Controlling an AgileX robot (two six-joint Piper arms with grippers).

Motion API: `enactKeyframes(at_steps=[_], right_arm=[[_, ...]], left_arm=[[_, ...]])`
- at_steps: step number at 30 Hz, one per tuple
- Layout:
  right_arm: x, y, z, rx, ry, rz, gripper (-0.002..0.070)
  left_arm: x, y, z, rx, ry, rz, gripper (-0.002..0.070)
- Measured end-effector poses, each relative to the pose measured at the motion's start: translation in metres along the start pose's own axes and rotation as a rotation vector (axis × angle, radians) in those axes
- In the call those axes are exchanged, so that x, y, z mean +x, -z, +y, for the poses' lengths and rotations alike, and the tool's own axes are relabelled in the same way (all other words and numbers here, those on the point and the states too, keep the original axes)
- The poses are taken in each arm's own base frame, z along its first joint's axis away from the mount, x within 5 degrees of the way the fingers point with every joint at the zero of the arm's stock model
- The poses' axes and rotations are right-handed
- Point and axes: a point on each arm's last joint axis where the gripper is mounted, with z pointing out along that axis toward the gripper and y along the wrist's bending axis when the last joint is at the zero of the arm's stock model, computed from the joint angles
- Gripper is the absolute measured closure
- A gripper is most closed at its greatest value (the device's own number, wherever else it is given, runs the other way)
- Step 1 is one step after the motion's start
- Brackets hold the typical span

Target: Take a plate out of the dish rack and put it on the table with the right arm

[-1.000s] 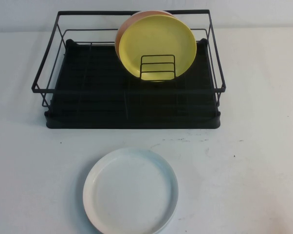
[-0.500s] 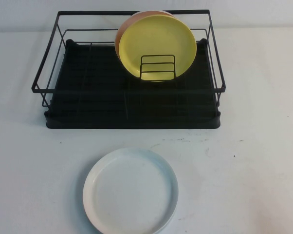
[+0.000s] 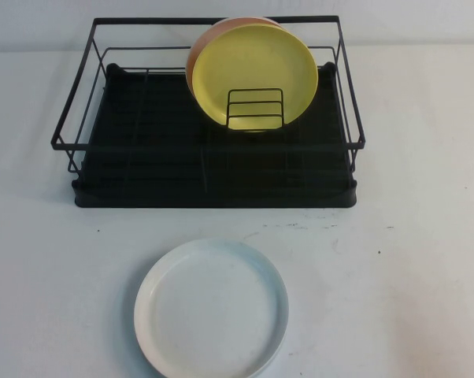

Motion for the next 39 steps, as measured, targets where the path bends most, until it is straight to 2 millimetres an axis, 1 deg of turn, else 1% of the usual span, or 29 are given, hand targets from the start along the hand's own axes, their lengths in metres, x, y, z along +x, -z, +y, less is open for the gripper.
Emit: enactKeyframes(at_steps=[2, 4, 7, 8, 10, 11, 14, 16, 19, 22, 23, 25, 28, 30, 32, 35, 39], right_arm=[[-0.006, -0.003, 0.012, -0.012, 0.031, 0.047, 0.0694], [-0.014, -0.009, 0.027, -0.009, 0.087, 0.114, 0.0694], [-0.028, -0.029, 0.05, 0.006, 0.194, 0.246, 0.0694], [-0.033, -0.038, 0.057, 0.01, 0.234, 0.29, 0.0694], [-0.043, -0.059, 0.07, 0.011, 0.321, 0.361, 0.0694], [-0.046, -0.071, 0.074, 0.015, 0.361, 0.396, 0.0694], [-0.062, -0.108, 0.09, -0.004, 0.479, 0.453, 0.0694], [-0.07, -0.137, 0.098, -0.024, 0.552, 0.493, 0.0694], [-0.076, -0.178, 0.106, -0.075, 0.628, 0.544, 0.0694], [-0.078, -0.22, 0.109, -0.133, 0.682, 0.584, 0.0694], [-0.08, -0.231, 0.113, -0.159, 0.703, 0.588, 0.0694], [-0.078, -0.255, 0.117, -0.211, 0.757, 0.609, 0.0694], [-0.069, -0.284, 0.128, -0.299, 0.831, 0.64, 0.0694], [-0.06, -0.301, 0.133, -0.354, 0.885, 0.657, 0.0689], [-0.054, -0.315, 0.14, -0.408, 0.947, 0.654, 0.0666], [-0.043, -0.333, 0.148, -0.483, 1.025, 0.655, 0.058], [-0.027, -0.355, 0.157, -0.565, 1.101, 0.652, 0.0421]], left_arm=[[0.0, 0.0, 0.0, 0.0, 0.0, 0.0, 0.0679], [0.0, 0.0, 0.0, 0.0, 0.0, 0.002, 0.0679], [0.0, 0.0, 0.0, 0.0, 0.0, 0.0, 0.0679], [0.0, 0.0, 0.0, 0.0, 0.0, 0.0, 0.0679], [0.0, 0.0, 0.0, 0.0, 0.0, 0.0, 0.0679], [0.0, 0.0, 0.0, 0.0, 0.0, 0.0, 0.0679], [0.0, 0.0, 0.0, 0.0, 0.0, 0.0, 0.0679], [0.0, 0.0, 0.0, 0.0, 0.0, 0.0, 0.0679], [0.0, 0.0, 0.0, 0.0, 0.0, 0.0, 0.0679], [0.0, 0.0, 0.0, 0.0, 0.0, 0.0, 0.0679], [0.0, 0.0, 0.0, 0.0, 0.0, 0.0, 0.0679], [0.0, 0.0, 0.0, 0.0, 0.0, 0.0, 0.0679], [0.0, 0.0, 0.0, 0.0, 0.0, 0.0, 0.0679], [0.0, 0.0, 0.0, 0.0, 0.0, 0.0, 0.0679], [0.0, 0.0, 0.0, 0.0, 0.0, 0.0, 0.0679], [0.0, 0.0, 0.0, 0.0, 0.0, 0.0, 0.0679], [0.0, 0.0, 0.0, 0.0, 0.0, 0.0, 0.0679]])
